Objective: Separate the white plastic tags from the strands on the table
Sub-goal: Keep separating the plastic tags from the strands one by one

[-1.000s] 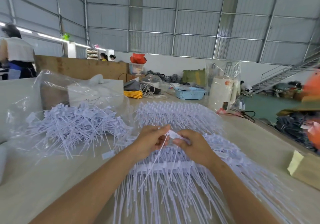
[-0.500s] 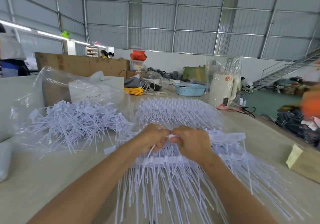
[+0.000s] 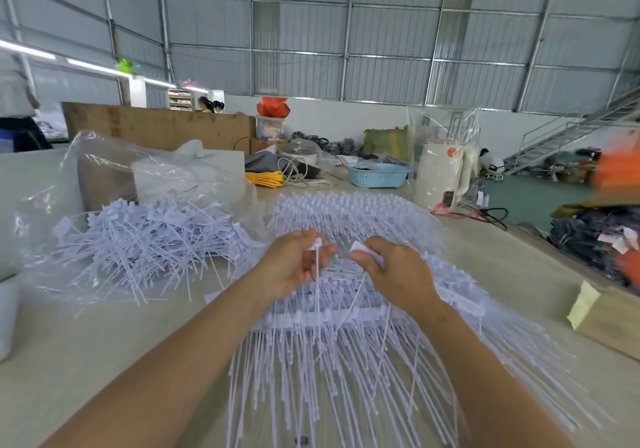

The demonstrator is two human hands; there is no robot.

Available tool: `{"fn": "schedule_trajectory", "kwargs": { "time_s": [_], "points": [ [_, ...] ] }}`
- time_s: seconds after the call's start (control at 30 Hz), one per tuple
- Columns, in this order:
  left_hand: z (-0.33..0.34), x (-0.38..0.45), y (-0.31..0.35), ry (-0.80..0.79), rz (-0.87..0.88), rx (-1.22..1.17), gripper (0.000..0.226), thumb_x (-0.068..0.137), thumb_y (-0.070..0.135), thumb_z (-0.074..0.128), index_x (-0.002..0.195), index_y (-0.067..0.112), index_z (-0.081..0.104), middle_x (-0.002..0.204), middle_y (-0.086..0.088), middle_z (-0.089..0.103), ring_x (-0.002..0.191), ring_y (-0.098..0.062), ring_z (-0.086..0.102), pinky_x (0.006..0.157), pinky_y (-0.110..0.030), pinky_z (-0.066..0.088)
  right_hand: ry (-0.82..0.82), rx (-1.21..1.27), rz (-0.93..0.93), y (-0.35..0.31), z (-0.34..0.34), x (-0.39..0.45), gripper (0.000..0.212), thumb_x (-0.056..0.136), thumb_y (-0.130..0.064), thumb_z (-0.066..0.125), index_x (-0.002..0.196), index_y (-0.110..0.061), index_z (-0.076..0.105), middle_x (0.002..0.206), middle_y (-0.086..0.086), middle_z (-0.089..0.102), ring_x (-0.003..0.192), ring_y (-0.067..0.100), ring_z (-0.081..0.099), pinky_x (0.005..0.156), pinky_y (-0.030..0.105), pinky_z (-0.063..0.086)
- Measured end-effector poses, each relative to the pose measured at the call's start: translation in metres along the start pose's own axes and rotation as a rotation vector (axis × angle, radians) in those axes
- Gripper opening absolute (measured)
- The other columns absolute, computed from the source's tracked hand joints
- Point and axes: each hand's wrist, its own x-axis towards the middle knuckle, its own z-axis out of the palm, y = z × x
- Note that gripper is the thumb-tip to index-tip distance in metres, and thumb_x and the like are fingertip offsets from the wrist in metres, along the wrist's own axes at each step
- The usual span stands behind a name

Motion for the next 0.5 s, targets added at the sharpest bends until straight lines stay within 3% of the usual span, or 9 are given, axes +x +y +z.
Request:
{"fn": "schedule_trajectory", "kwargs": {
  "time_s": [0.07,0.23,0.3,0.4,0.5],
  "points": [
    [0.010,-0.004,-0.007,-0.042,0.040,0.142,0.020,0.101,0.020,0.044,0.086,0.012,0.056,0.060,-0.001,0.065,0.039,-0.008,0.050,0.036,-0.013,0.034,-0.019,0.116,-0.009,-0.002,0.001,-0.002,0.039,0.089,-0.048,0.052,0.099,-0.010,0.059,0.075,0.008,0.059,0.074,0.029,0.057,0.062,0.035,0.042],
    [0.023,-0.010,-0.017,-0.144,0.129,0.386,0.042,0.089,0.052,0.053,0.089,0.012,0.066,0.052,0.003,0.051,0.046,-0.010,0.046,0.048,-0.021,0.035,-0.094,0.297,-0.050,-0.002,0.001,-0.003,0.041,0.079,-0.040,0.070,0.105,-0.011,0.059,0.088,0.008,0.067,0.083,0.025,0.061,0.073,0.040,0.048],
    [0.027,-0.011,-0.021,-0.159,0.179,0.428,0.040,0.087,0.047,0.059,0.091,0.007,0.063,0.049,0.004,0.047,0.047,-0.011,0.045,0.051,-0.023,0.036,-0.113,0.329,-0.056,-0.001,0.001,-0.003,0.045,0.074,-0.037,0.076,0.107,-0.012,0.057,0.091,0.001,0.066,0.089,0.019,0.061,0.076,0.033,0.047],
    [0.031,-0.011,-0.025,-0.100,0.261,0.466,0.021,0.090,0.029,0.063,0.076,0.013,0.061,0.044,0.006,0.050,0.043,-0.009,0.044,0.047,-0.022,0.036,-0.124,0.374,0.003,0.000,0.000,-0.001,0.051,0.066,-0.034,0.083,0.105,-0.018,0.056,0.079,-0.012,0.059,0.078,0.008,0.056,0.067,0.011,0.040],
    [0.030,-0.009,-0.025,0.001,0.343,0.444,0.020,0.091,0.021,0.061,0.072,0.020,0.064,0.053,0.005,0.058,0.050,-0.011,0.051,0.053,-0.026,0.042,-0.149,0.470,0.053,0.004,-0.004,0.001,0.031,0.073,-0.033,0.078,0.094,-0.029,0.056,0.081,-0.011,0.061,0.079,0.000,0.055,0.066,0.008,0.038]
  ]
}}
